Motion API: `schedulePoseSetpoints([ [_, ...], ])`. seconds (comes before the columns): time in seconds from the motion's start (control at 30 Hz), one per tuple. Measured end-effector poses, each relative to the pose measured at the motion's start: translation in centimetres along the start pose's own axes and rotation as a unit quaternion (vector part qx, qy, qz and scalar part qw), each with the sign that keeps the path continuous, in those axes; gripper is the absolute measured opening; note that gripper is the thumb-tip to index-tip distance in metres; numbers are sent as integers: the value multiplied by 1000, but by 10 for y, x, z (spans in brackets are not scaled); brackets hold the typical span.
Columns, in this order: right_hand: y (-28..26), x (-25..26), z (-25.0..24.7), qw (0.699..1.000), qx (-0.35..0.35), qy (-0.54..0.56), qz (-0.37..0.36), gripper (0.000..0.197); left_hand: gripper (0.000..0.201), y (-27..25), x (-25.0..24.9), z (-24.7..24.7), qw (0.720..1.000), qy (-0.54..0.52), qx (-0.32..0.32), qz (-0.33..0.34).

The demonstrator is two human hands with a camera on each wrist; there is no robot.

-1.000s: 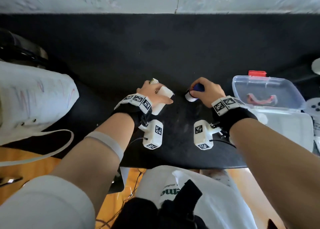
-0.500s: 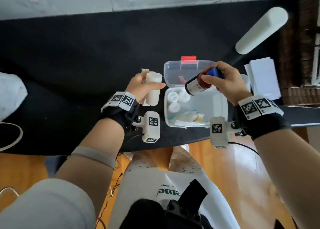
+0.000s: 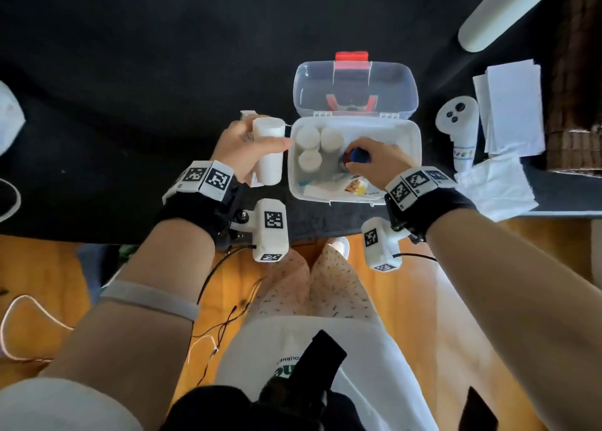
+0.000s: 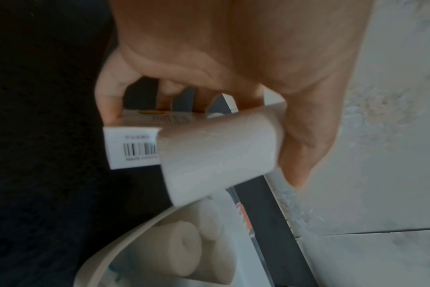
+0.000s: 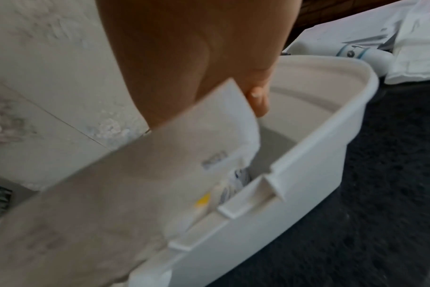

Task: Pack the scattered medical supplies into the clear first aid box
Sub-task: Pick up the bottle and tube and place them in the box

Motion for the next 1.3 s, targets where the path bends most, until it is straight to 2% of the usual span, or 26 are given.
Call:
schedulePoseSetpoints([
  [0.17,6,1,2,998,43,-41,4,27,25,-8,-5,-12,1000,-23,11,-1],
  [0.27,1,3,-5,996,60,-67,26,52,23,-14,-12,-17,999,-36,28,2],
  [0.3,-2,6,-11,996,41,-70,40,58,22,-16,-16,-18,998,-45,34,5],
  [0.37,-9,19,-30,997,-41,-41,47,59,26,-21,-25,-21,997,-61,46,15],
  [0.43,-17,43,-45,993,-96,63,4,52,31,-26,-34,-22,996,-69,57,25],
  [0.5,-28,72,-54,982,-89,149,-80,52,30,-31,-42,-23,995,-62,70,40],
  [0.53,-33,87,-58,976,-74,155,-131,61,31,-33,-45,-22,995,-51,76,51],
  [0.63,-43,119,-62,961,-48,67,-265,86,44,-40,-53,-21,992,-1,81,101],
  [0.7,-45,128,-60,952,-53,21,-301,82,47,-43,-55,-20,988,24,87,123],
  [0.77,-47,131,-57,949,-60,0,-310,71,56,-46,-53,-20,988,25,95,117],
  [0.83,-49,131,-54,951,-51,20,-304,64,57,-47,-49,-20,988,32,97,112],
  [0.93,-52,128,-48,956,-38,54,-287,54,38,-49,-45,-19,983,59,116,128],
  [1.07,-54,111,-39,962,-24,112,-249,52,30,-42,-28,-20,981,67,141,111],
  [1.2,-55,74,-33,967,-59,212,-128,50,12,-29,0,-31,993,-12,116,29],
  [1.3,-52,45,-25,975,-112,191,-18,46,13,-26,20,-37,995,-21,101,-8],
])
Point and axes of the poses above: each hand's wrist, its own y-axis towards the middle knuckle, its own z-axis out of the palm, x = y × z, the point moved 2 cm from there along y, towards the middle knuckle, and after that the axes turned 6 degrees about -x, right-handed, at the moved point
